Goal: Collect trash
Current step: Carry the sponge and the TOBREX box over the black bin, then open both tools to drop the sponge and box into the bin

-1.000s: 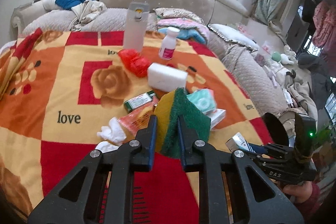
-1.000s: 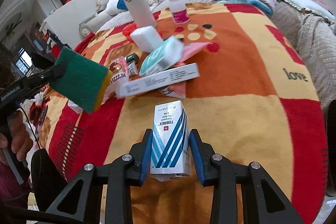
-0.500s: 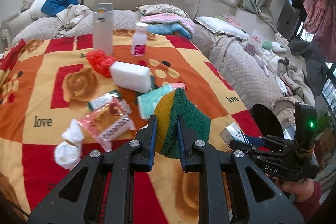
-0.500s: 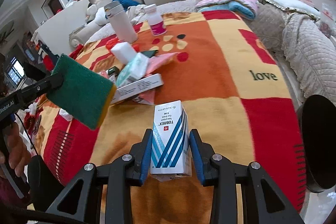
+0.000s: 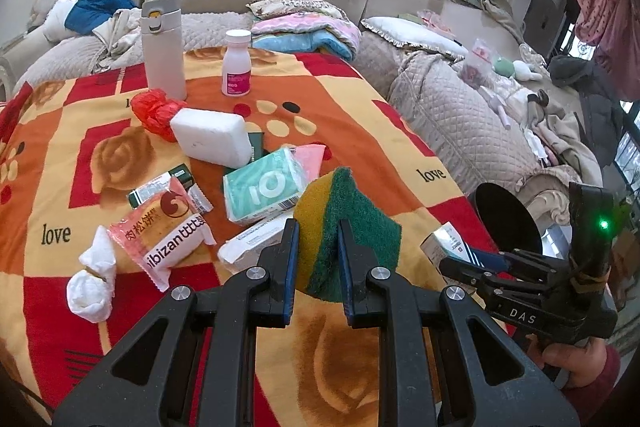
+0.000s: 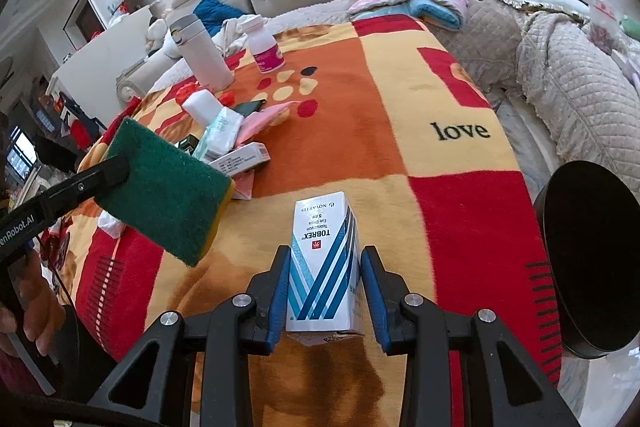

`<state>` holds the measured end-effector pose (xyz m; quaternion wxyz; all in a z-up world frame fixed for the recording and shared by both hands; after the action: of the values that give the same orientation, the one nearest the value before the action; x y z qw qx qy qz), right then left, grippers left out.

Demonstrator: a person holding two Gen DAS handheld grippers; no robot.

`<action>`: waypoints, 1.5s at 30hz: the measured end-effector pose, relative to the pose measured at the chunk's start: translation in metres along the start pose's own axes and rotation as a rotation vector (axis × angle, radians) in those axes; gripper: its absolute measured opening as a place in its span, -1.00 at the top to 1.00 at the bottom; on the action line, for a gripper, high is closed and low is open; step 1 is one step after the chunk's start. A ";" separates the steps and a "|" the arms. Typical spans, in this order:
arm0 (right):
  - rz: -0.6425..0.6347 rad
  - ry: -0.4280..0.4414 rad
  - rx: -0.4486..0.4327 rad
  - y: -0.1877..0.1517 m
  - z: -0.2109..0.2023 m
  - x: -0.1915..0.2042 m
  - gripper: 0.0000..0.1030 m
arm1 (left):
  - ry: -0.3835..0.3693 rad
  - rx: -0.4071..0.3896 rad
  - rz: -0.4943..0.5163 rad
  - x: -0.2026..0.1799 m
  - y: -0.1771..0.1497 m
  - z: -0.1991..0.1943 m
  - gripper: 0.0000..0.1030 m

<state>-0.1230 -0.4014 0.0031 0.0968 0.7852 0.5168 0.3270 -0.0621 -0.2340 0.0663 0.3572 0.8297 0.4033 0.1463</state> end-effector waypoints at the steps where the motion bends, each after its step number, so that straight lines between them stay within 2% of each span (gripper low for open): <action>1: 0.001 0.000 -0.001 0.000 -0.001 -0.001 0.34 | -0.001 0.001 0.000 0.000 0.000 0.001 0.69; 17: 0.054 -0.038 -0.023 0.009 -0.016 -0.041 0.34 | -0.058 0.015 0.024 -0.042 0.014 0.025 0.69; 33: 0.194 -0.135 -0.078 0.027 -0.050 -0.141 0.34 | -0.127 0.032 0.059 -0.125 0.044 0.068 0.69; 45: 0.286 -0.218 -0.076 0.035 -0.054 -0.215 0.34 | -0.169 0.057 0.088 -0.184 0.061 0.112 0.69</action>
<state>-0.1839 -0.6146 -0.0274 0.1345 0.8772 0.3738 0.2695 -0.0842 -0.4553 0.0391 0.3596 0.8657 0.3390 0.0799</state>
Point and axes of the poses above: each gripper's, at about its wrist camera, not at the fingertips, and z roughly the way its jaws point, x to its left, y to its top, the point moved 6 cm from there along z, roughly the way its jaws point, and after that the axes turned 13 degrees about z, right-handed, at the moved point
